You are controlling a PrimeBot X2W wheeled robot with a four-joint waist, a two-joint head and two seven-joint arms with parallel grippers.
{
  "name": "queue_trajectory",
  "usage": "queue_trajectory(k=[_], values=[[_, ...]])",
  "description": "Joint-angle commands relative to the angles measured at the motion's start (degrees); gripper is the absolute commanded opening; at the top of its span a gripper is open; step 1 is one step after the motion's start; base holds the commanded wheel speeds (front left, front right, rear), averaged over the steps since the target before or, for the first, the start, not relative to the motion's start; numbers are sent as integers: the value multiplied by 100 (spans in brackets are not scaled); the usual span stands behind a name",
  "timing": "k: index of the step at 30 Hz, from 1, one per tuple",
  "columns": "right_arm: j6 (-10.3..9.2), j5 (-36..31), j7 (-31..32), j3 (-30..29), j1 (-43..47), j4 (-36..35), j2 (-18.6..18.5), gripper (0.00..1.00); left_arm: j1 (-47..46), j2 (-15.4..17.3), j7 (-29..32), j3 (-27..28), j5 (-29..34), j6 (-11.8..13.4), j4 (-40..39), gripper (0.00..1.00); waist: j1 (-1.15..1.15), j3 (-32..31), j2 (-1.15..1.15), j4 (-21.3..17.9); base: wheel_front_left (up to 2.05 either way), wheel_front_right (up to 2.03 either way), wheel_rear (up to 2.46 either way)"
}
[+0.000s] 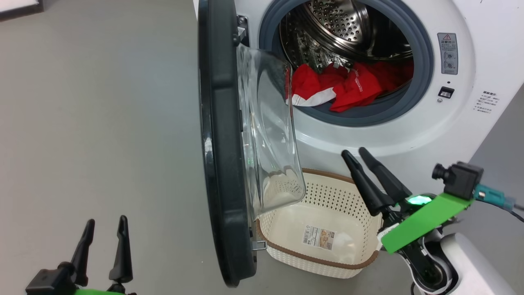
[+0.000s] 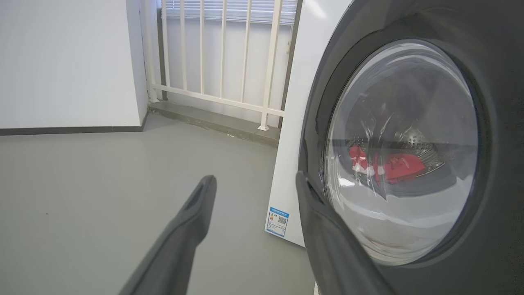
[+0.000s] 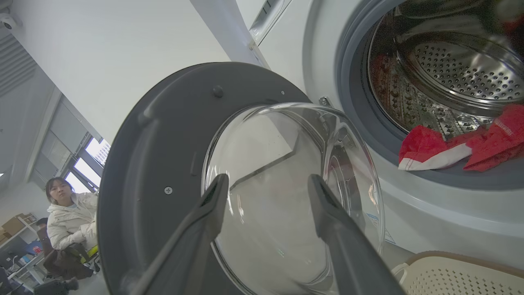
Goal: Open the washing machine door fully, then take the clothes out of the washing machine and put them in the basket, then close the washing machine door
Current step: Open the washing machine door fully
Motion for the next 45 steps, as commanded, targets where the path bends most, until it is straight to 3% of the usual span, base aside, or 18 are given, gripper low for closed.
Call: queue_trajectory(k=[1, 4, 7, 21, 45], values=[[10, -316, -364, 155, 85, 19, -85, 100, -84, 115, -47, 190, -6, -17, -168, 100, 0, -1, 0, -6, 0, 0, 0], [10, -823, -1018, 174, 124, 427, -122, 100, -82, 96, -47, 187, -14, -17, -190, 100, 0, -9, 0, -5, 0, 0, 0], [10, -1270, -1280, 28, 189, 793, -26, 100, -59, 83, -47, 206, -20, -17, -226, 100, 0, -18, 0, -9, 0, 0, 0], [10, -3308, -1361, -552, 517, 1069, 458, 100, 13, 41, -47, 333, 12, -17, -367, 100, 0, -3, 0, -104, 0, 0, 0], [10, -3757, -1362, -655, 588, 1166, 641, 100, -43, 32, -47, 369, 261, -17, -320, 100, 0, 30, 0, -148, 0, 0, 0]])
